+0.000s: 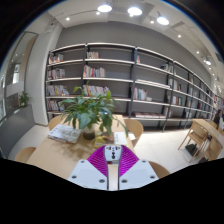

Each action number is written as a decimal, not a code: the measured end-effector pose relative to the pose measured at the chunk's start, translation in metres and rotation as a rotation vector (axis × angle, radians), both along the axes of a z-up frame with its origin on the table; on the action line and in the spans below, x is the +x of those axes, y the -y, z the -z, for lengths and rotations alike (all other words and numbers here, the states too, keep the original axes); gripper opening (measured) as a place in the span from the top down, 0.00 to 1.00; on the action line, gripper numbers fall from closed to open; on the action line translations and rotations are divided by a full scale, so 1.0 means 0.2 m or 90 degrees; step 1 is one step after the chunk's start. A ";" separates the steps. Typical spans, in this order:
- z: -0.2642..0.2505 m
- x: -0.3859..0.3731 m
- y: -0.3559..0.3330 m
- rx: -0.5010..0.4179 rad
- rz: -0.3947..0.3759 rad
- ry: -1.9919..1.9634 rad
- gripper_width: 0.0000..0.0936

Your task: Unplug charger

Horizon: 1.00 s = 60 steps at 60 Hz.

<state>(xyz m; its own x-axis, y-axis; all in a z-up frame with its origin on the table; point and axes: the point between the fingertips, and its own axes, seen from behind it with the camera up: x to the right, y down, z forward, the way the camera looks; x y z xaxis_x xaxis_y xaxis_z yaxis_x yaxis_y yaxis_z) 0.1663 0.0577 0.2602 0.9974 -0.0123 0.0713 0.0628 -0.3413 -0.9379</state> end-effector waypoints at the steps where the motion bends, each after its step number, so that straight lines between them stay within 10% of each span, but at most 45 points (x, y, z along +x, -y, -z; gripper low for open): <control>1: 0.00 0.06 -0.02 0.005 0.006 0.003 0.88; 11: 0.42 0.58 0.08 -0.080 0.068 -0.007 0.88; 25: 1.26 0.58 0.33 -0.242 0.016 -0.012 0.85; 37: 1.24 0.59 0.29 -0.256 0.032 -0.026 0.70; 49: 0.92 0.54 0.31 -0.199 0.040 -0.017 0.21; 60: 0.41 0.33 0.50 -0.117 0.020 0.006 0.19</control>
<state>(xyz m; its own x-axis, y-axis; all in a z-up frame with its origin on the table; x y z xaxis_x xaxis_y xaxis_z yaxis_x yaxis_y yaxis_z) 0.2331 -0.0421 0.1775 0.9960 -0.0297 0.0848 0.0579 -0.5090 -0.8588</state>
